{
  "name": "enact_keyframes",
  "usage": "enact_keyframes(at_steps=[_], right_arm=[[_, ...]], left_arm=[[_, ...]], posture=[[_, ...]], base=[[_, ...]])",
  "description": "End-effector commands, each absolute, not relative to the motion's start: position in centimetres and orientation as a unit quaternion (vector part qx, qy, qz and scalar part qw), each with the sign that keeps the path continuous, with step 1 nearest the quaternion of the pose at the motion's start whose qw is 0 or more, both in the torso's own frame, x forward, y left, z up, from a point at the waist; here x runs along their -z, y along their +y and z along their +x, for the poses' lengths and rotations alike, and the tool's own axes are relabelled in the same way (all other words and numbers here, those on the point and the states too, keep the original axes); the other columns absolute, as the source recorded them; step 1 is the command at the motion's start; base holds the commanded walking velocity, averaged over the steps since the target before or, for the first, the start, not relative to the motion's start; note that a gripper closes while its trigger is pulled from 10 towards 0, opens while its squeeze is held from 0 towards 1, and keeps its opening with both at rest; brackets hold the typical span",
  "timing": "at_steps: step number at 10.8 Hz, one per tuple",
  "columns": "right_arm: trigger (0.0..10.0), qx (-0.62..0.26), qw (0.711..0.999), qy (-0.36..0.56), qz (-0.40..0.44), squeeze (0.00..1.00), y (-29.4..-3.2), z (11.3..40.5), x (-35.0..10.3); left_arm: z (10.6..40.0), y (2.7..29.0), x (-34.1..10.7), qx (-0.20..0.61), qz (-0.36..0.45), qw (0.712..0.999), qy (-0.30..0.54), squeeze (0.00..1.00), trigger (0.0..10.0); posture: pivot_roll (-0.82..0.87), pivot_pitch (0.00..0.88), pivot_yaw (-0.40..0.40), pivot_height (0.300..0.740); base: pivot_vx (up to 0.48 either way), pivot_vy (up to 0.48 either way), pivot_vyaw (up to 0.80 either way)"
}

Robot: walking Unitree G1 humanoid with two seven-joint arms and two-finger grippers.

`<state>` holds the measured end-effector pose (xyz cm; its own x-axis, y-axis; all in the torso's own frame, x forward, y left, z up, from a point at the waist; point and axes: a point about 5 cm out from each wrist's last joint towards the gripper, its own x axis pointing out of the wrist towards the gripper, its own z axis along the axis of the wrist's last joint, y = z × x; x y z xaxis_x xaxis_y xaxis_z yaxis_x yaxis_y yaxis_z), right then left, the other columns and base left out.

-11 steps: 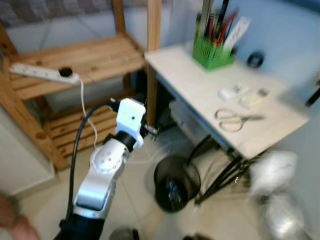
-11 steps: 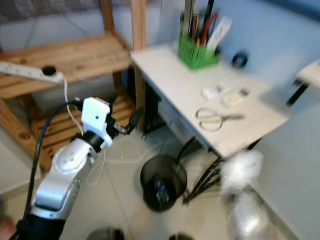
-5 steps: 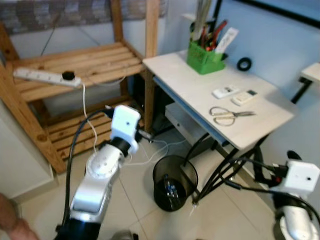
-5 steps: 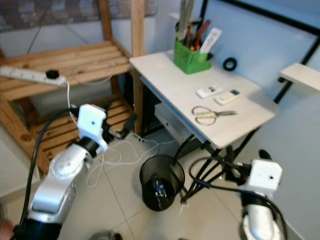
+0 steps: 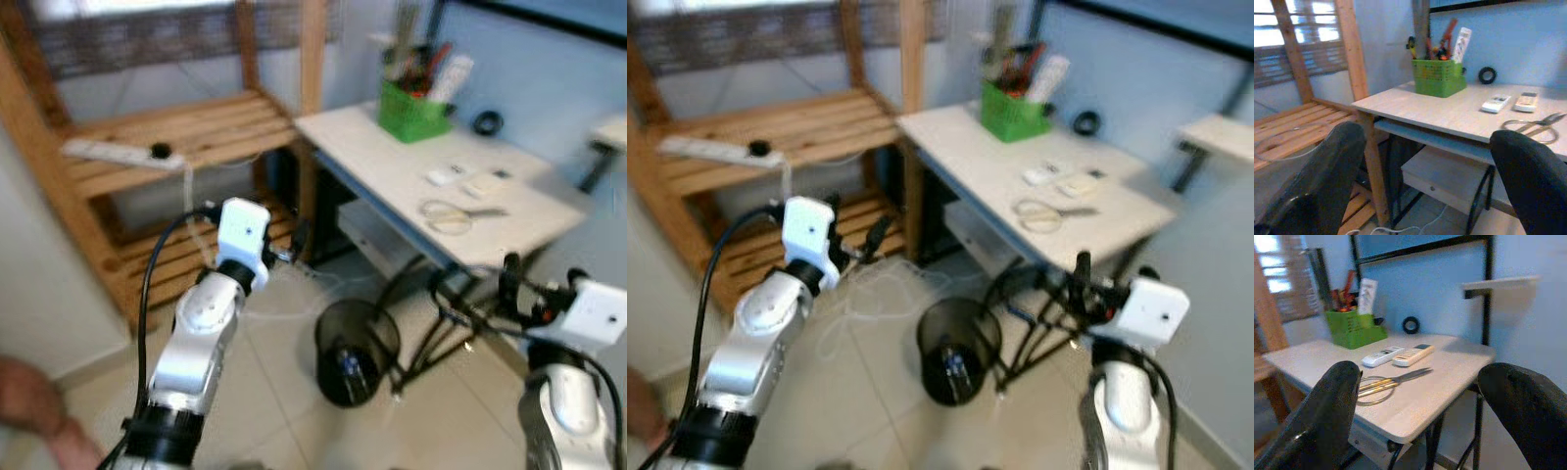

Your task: Clean up the room

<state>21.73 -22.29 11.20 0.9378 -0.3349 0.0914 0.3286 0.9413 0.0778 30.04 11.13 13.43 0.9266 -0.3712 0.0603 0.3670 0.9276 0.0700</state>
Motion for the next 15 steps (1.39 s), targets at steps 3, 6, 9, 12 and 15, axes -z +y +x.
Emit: enact_keyframes(at_steps=[3, 6, 9, 12, 15], right_arm=[[10.0, 0.161, 0.986, -0.019, 0.043, 0.0, -21.6, 22.3, -10.2], [10.0, 0.14, 0.99, -0.011, 0.014, 0.0, -21.0, 22.4, -10.1], [10.0, 0.14, 0.99, 0.003, 0.01, 0.0, -21.1, 21.8, -9.4], [10.0, 0.179, 0.981, 0.037, -0.061, 0.0, -23.2, 19.1, -7.3], [10.0, 0.174, 0.982, 0.044, -0.064, 0.04, -23.2, 19.4, -6.7]], left_arm=[[31.1, 10.4, -13.9, 0.186, 0.035, 0.981, -0.045, 0.0, 10.0], [31.1, 10.2, -13.6, 0.19, 0.032, 0.98, -0.044, 0.0, 10.0], [30.3, 10.7, -12.4, 0.205, 0.031, 0.978, -0.023, 0.0, 10.0], [27.6, 13.5, -8.1, 0.205, -0.024, 0.977, 0.057, 0.0, 10.0], [29.3, 11.8, -10.1, 0.237, -0.005, 0.971, 0.015, 0.0, 10.0]], posture=[[-0.01, 0.0, 0.043, 0.736], [-0.01, 0.0, 0.042, 0.736], [-0.01, 0.0, 0.043, 0.736], [-0.01, 0.0, 0.041, 0.736], [-0.02, 0.0, 0.041, 0.736]], base=[[0.0, 0.0, 0.0], [0.0, 0.0, 0.0], [0.0, 0.0, -0.77], [0.0, 0.0, -0.76], [0.0, -0.16, -0.76]])
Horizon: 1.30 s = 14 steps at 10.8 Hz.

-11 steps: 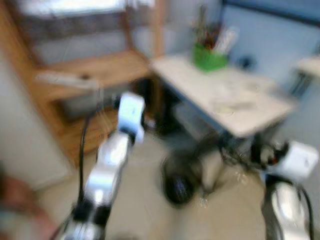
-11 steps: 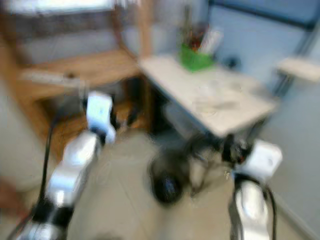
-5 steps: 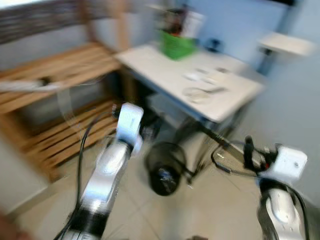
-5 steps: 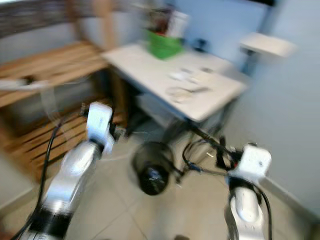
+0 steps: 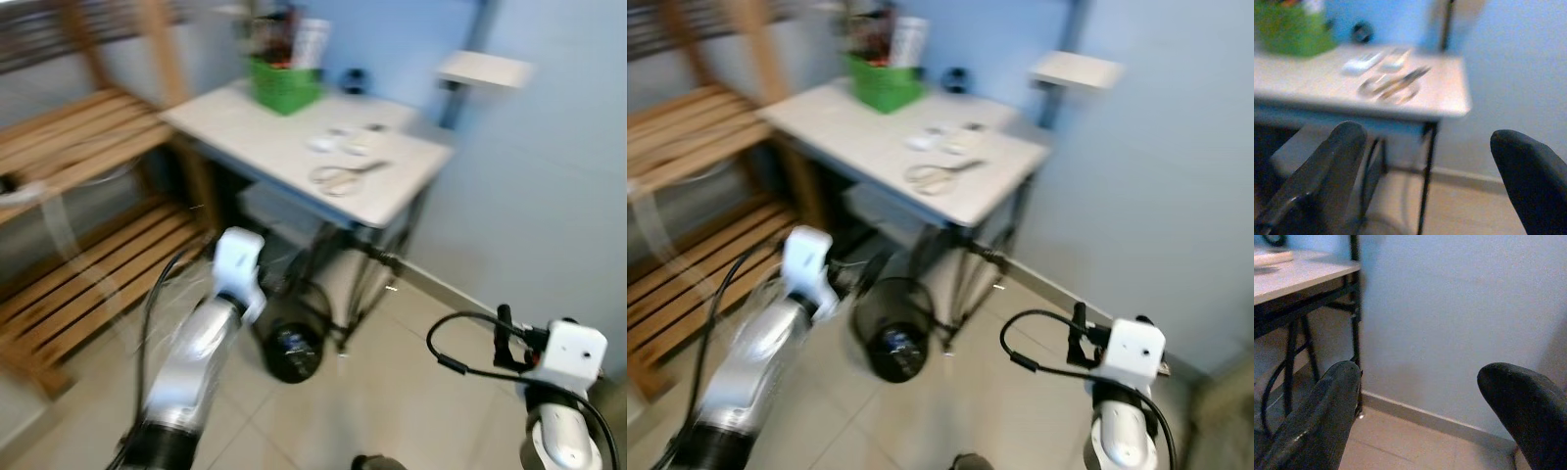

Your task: Clean up the room

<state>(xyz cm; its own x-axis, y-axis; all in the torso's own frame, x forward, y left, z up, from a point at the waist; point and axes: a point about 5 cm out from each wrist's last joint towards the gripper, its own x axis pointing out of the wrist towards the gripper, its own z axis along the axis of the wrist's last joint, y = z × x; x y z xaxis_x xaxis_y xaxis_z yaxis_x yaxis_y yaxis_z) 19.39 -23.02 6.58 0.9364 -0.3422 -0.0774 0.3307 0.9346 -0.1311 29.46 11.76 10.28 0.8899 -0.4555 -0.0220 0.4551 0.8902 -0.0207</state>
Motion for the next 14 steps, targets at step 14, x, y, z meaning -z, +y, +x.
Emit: enact_keyframes(at_steps=[14], right_arm=[[10.0, 0.204, 0.979, 0.016, 0.007, 0.12, -23.0, 20.0, -7.2]], left_arm=[[31.0, 11.5, -11.1, 0.234, -0.026, 0.972, 0.001, 0.0, 10.0]], posture=[[-0.03, 0.0, 0.048, 0.736]], base=[[0.0, 0.037, -0.75]])
